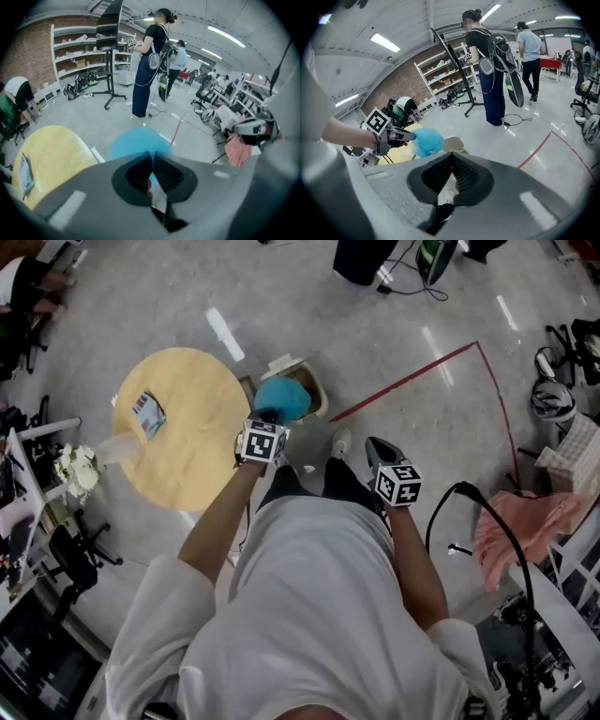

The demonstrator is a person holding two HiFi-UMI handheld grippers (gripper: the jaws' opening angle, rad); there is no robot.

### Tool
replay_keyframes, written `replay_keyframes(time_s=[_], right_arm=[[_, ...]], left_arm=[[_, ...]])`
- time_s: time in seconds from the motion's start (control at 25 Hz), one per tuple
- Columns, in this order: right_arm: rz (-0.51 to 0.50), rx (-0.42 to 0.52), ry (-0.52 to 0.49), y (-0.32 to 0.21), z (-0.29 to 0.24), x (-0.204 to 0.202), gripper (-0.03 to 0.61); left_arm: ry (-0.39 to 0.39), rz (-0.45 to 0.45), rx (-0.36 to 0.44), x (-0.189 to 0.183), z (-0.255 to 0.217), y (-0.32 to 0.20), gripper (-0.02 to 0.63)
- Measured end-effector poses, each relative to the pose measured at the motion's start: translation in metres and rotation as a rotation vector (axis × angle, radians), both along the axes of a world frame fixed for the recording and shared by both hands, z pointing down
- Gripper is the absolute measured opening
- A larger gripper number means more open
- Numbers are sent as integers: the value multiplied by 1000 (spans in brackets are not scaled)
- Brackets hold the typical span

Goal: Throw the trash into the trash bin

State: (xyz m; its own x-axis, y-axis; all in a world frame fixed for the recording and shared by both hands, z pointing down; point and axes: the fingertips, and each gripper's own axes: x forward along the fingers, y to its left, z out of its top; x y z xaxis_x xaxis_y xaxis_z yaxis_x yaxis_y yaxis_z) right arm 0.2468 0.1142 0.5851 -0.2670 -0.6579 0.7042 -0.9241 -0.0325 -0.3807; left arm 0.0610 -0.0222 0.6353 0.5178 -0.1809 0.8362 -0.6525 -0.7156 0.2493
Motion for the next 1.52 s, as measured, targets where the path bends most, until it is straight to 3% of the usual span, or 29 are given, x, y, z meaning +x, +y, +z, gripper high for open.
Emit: replay_keyframes(time_s=[0.76, 1.04, 1.52], right_arm=[[-16, -75, -22, -4, 39, 39, 2], [-22, -84, -41, -14, 55, 39, 2], [-56, -129, -56, -24, 98, 53, 2]], left_arm=[[-34, -45, -36, 25, 70, -10, 6], [-49, -85, -65, 20, 99, -14, 6], [-59, -126, -92, 41, 154, -13, 6]])
